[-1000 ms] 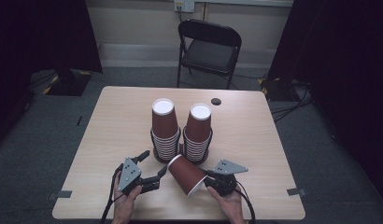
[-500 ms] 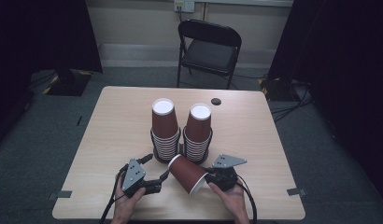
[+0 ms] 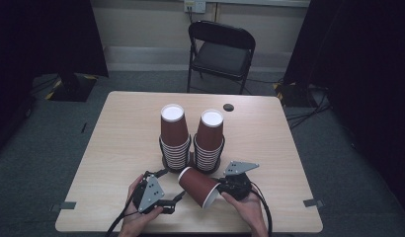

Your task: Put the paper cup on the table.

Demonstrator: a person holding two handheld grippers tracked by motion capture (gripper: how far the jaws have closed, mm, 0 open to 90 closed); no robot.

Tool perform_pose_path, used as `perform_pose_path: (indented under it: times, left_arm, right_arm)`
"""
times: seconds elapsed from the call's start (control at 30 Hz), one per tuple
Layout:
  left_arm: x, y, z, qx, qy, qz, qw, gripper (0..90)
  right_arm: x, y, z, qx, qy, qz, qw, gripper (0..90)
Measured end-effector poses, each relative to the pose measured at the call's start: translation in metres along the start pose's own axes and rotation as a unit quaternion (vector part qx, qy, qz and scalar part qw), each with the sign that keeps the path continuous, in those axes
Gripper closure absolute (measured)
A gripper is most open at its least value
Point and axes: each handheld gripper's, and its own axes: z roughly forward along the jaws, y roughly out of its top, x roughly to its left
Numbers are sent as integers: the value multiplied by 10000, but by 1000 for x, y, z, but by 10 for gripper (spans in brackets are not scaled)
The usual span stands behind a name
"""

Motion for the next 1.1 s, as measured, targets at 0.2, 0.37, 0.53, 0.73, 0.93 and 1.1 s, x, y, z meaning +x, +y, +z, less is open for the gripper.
perform_pose_path:
  times: [0.2,0.37,0.53,0.73,0.93,1.1]
  left_arm:
    - [-10,1,3,33,-72,470,9989,158]
    - [-17,3,5,172,-63,947,9953,156]
    - [-24,4,8,274,-55,1241,9919,151]
    - [-28,6,13,307,65,1429,9892,119]
    - [-33,11,15,491,133,1761,9831,121]
    - [-39,14,20,570,170,2070,9765,84]
  right_arm:
    - [-1,1,2,234,92,-13,9997,856]
    - [1,8,3,314,141,-56,9994,856]
    - [0,11,3,344,149,-61,9993,856]
    - [-1,14,3,434,97,-92,9990,859]
    - [-2,19,2,491,104,-140,9986,858]
    - [-2,21,4,553,135,-133,9983,858]
